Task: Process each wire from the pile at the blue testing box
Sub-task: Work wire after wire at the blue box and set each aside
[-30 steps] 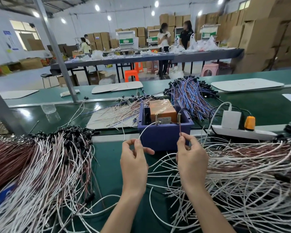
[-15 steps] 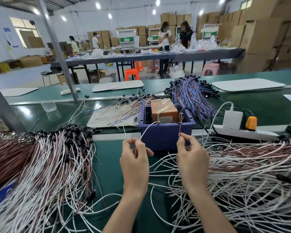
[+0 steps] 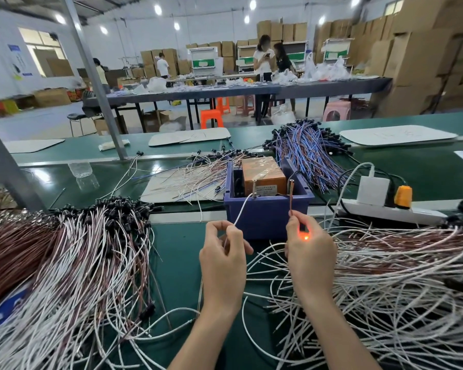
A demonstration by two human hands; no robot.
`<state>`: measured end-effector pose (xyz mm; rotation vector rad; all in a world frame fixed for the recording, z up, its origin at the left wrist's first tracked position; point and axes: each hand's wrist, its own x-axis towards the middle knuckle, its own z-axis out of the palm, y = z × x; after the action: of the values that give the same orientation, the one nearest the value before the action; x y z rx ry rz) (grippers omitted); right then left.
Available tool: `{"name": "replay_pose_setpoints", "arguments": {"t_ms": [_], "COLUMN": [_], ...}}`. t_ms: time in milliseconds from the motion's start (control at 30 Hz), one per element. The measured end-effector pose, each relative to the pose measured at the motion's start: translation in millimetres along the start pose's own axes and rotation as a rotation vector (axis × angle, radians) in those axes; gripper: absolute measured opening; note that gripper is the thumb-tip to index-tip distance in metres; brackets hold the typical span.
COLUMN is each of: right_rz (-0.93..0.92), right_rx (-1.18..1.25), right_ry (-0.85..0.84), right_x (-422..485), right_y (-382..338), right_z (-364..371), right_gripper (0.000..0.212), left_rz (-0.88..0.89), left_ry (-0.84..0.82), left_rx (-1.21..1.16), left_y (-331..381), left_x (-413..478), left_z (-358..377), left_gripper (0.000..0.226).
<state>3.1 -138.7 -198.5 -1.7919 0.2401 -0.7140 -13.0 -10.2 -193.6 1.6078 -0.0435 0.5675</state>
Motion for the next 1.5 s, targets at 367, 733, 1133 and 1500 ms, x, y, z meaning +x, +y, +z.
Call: {"name": "replay_pose_setpoints", "arguments": {"t_ms": [367,733,1133,1500], "right_rz": [-0.031,-0.022,-0.050,0.151], "right_rx": [0.050,0.041,0.125,0.443], "right_ry": [-0.017,-0.011,0.063,0.233], "right_x": [-3.5,-3.4,-6.0,48.5], "right_y": [0.8,1.3,-17.3,-28.7], "right_z": [-0.7,-0.7,-25.7,-115.1], "right_gripper": [0.017,0.018,0.024,0.024], "left_rz": [-0.001,-0.007,-0.283,-0.553], "left_ry": [-0.005,-0.003,0.255,-0.067], "left_rx": [0.001,0.008,-0.175,-0.594], "left_y": [-2.0,-1.9,-12.2,-9.3], "left_x": [0.6,0.6,20.1,18.5], "left_z": [0.3,0.8,-14.0,0.3], "left_gripper": [0.010,0.010,0.016,0.028]}}
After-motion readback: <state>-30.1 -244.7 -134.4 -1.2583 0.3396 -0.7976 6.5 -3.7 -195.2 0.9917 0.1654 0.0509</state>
